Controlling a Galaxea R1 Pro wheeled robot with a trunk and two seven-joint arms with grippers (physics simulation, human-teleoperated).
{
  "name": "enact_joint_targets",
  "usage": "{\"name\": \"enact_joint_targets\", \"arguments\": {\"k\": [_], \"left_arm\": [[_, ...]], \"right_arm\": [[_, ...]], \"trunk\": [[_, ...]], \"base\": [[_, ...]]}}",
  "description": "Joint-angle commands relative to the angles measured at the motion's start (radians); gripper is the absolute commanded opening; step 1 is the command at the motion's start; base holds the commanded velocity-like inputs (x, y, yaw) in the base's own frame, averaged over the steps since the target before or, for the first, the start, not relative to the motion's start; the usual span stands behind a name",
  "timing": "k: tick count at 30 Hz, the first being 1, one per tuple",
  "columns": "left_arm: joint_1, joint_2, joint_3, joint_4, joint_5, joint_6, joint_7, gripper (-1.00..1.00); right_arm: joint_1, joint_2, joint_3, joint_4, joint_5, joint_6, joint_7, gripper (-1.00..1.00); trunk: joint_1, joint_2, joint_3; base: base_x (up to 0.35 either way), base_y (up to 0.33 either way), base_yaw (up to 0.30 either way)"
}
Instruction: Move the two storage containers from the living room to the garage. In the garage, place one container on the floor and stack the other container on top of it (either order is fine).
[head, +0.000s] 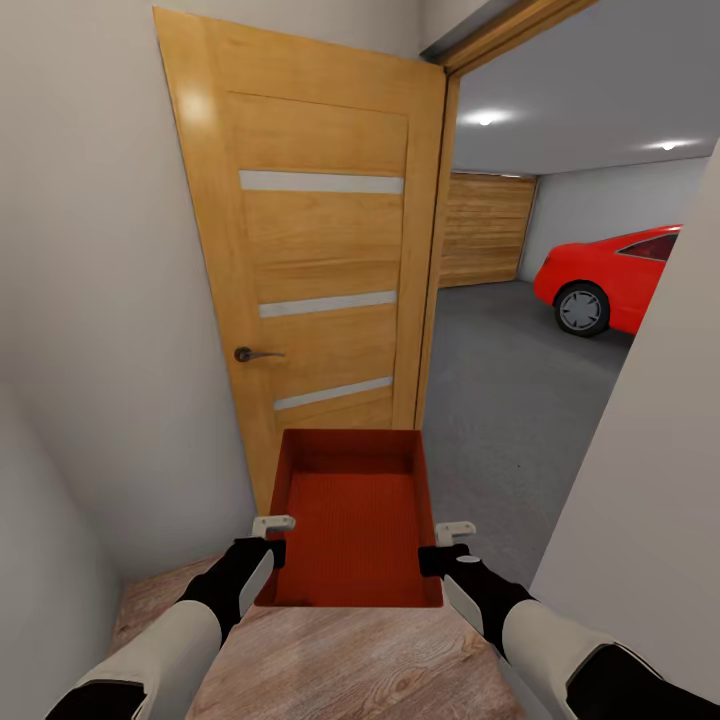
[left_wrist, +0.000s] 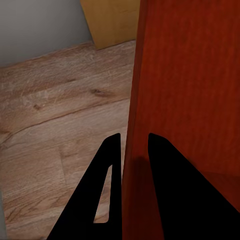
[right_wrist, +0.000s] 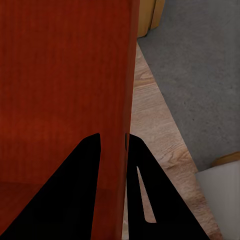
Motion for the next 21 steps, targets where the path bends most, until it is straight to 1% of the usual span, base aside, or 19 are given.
{"name": "enact_joint_targets", "arguments": {"k": [1, 3, 6, 21], "left_arm": [[-0.001, 0.014, -0.005, -0.048, 0.017, 0.001, 0.006, -1.0], [-0.001, 0.014, -0.005, -0.047, 0.017, 0.001, 0.006, -1.0], [-0.001, 0.014, -0.005, -0.047, 0.017, 0.001, 0.006, -1.0], [-0.001, 0.014, -0.005, -0.047, 0.017, 0.001, 0.006, -1.0]], "right_arm": [[0.0, -0.024, 0.008, 0.034, -0.029, 0.007, -0.005, -1.0], [0.0, -0.024, 0.008, 0.034, -0.029, 0.006, -0.008, -1.0], [0.0, -0.024, 0.008, 0.034, -0.029, 0.007, -0.008, -1.0], [0.0, -0.024, 0.008, 0.034, -0.029, 0.007, -0.008, -1.0]], "trunk": [[0.001, -0.003, -0.002], [0.001, -0.003, -0.002], [0.001, -0.003, -0.002], [0.001, -0.003, -0.002]], "base": [[0.0, 0.0, 0.0], [0.0, 0.0, -0.077], [0.0, 0.0, -0.193], [0.0, 0.0, -0.238]]}}
